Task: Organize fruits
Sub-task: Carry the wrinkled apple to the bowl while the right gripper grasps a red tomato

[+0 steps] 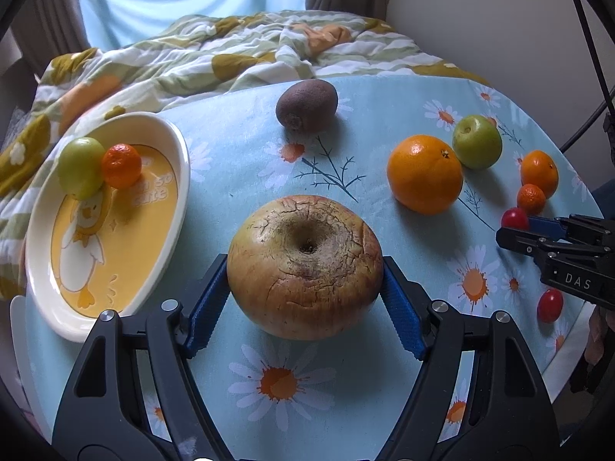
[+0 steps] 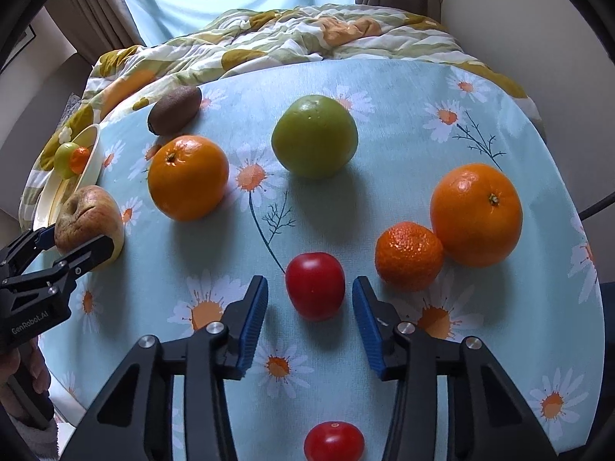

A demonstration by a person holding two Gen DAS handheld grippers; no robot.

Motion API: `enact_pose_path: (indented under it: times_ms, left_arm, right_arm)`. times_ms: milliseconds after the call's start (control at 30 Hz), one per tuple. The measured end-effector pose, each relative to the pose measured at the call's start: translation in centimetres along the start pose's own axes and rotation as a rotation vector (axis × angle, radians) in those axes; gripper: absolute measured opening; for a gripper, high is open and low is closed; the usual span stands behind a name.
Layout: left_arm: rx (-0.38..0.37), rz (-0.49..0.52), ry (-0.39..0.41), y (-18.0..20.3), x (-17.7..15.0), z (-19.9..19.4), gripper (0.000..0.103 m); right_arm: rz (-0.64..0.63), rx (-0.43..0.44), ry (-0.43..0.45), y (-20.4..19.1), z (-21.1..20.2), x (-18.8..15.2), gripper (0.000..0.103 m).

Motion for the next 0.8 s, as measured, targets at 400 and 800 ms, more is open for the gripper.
enact_pose_path:
  times_ms: [400,800]
  left_arm:
    - [0.011,-0.066,0.020,-0.7,-1.5,-2.4,0.082]
    - [0.024,-0.115,0.126,-1.1,-0.9,-7.8,0.082]
  right_arm:
    - [-0.023,0.019,0.067,0.0,-2.1,0.6,0.028]
    - [-0.098,0.076,0.168,-2.5,-6.7,2.5,0.028]
Point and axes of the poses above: each gripper's, at about its wrist camera, not at the fingertips, and z roughly the way its jaws point, y to its right, x to its top, the point moved 2 cm from there along z, roughly the way its jaws point, and after that the axes turned 11 degrees about -x, right-handed, at the moved point
